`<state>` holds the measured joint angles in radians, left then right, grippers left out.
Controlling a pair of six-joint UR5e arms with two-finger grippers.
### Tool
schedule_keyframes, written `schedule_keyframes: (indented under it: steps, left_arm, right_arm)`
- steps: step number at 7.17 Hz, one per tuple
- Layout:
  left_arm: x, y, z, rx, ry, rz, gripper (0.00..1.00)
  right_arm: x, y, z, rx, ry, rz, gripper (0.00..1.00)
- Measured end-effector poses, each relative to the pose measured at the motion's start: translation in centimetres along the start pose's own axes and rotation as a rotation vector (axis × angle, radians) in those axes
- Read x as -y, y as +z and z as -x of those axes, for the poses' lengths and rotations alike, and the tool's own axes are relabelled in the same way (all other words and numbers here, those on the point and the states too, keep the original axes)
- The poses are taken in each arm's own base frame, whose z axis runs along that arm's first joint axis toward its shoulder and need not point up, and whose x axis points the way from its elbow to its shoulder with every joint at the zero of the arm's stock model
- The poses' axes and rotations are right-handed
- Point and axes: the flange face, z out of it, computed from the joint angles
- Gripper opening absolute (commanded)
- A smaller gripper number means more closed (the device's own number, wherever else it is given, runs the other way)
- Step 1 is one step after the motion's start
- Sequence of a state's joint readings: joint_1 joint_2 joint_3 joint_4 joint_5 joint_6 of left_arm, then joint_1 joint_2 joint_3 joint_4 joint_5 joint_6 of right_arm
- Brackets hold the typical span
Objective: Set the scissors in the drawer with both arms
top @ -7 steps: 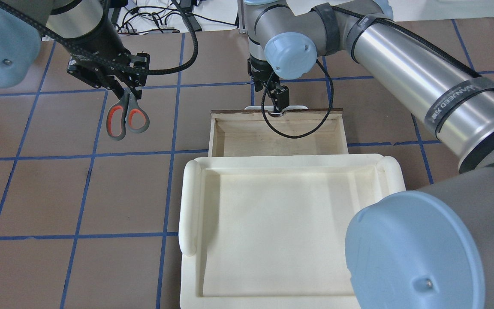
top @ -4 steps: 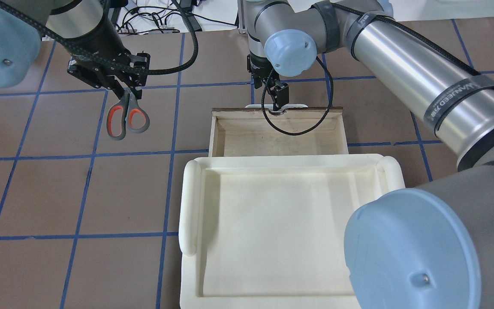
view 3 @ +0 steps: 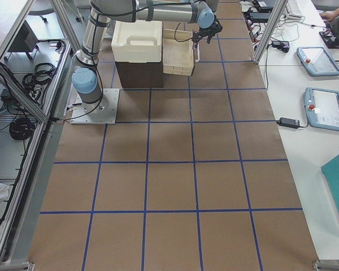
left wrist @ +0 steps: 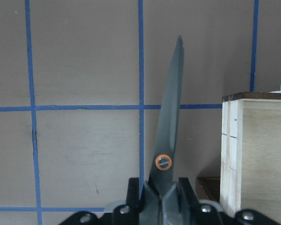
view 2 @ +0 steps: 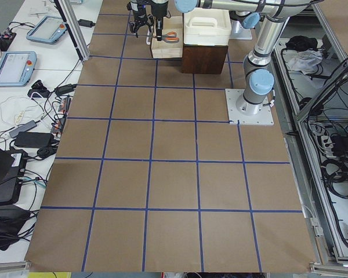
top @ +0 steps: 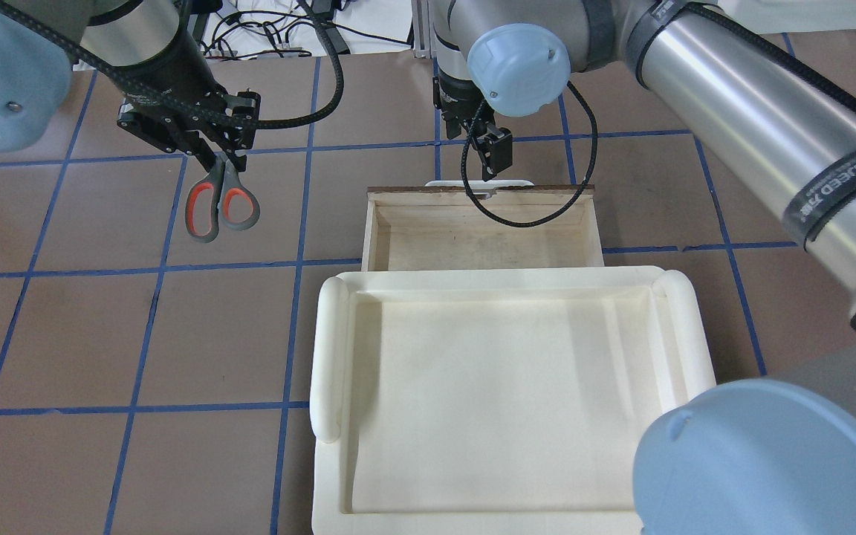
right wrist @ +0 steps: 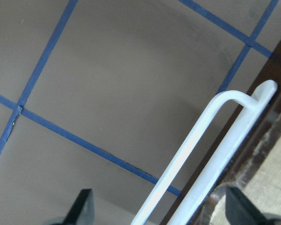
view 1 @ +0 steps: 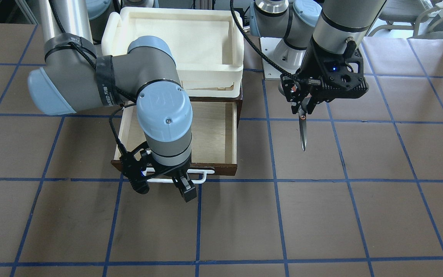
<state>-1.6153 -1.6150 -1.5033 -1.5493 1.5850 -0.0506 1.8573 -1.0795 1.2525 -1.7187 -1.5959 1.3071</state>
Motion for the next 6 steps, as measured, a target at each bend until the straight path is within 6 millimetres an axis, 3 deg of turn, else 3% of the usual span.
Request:
schedule_keyframes:
  steps: [2,4,6]
  left_arm:
    - [0.0,0.2,0.0,0.005,0.003,0.005,0.11]
    - [0.1,0.6,-0.1,0.006,0.091,0.014,0.11]
    - [-0.4,0.7,-1.2,0.005,0.305,0.019,0.09]
  right_arm:
    - [1.2,-5.6,-3.0,0.041,-0.16,-0.066,1.0]
    - [4.0,-9.1,-5.7,0.06,-0.357,-0.115,1.0]
    - [7.6,-11.8,-8.6,0.071,-0.579,-0.148,1.0]
